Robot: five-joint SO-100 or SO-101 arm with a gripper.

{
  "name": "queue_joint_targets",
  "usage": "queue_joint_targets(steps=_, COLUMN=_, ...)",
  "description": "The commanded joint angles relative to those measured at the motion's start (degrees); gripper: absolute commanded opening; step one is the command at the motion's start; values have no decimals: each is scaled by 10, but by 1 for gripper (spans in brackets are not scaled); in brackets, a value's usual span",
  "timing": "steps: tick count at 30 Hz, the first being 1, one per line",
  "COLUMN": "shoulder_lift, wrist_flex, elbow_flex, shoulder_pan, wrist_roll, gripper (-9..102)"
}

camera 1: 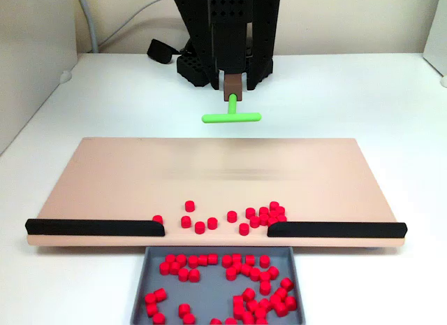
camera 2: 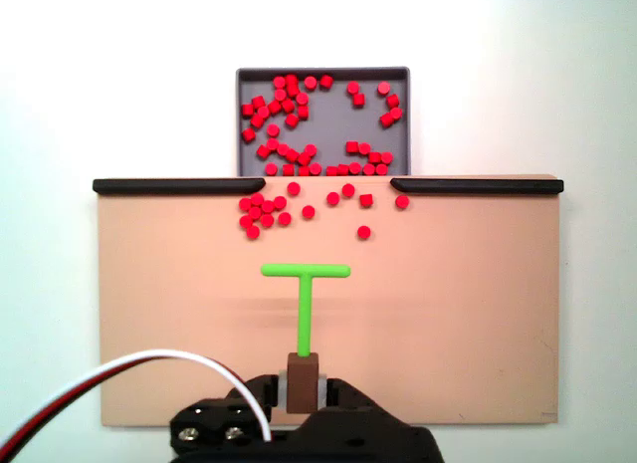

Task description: Push granules from left to the grey container

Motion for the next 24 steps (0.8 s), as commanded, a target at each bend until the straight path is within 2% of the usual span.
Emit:
queue_joint_targets(steps=1, shoulder_lift=7, wrist_flex=-4, elbow_flex=-12, shoulder_pan=-4, wrist_roll=5, gripper=0)
queue_joint_targets(steps=8, shoulder_lift=11, wrist_flex=-4, elbow_flex=-12, shoulder_pan=-1, wrist_roll=-5, gripper=0)
queue_joint_targets(steps=14, shoulder_lift=17, wrist_flex=-4, elbow_flex=-12, shoulder_pan=-8, wrist_roll=39, gripper=0)
queue_joint_targets(steps=19, shoulder_lift=16, wrist_flex=-4, elbow_flex=-12, shoulder_pan=-38, wrist_roll=106, gripper=0)
queue_joint_targets(steps=24, shoulder_lift=17, wrist_flex=-4, elbow_flex=-12, shoulder_pan=-83, wrist_roll=242, gripper=0)
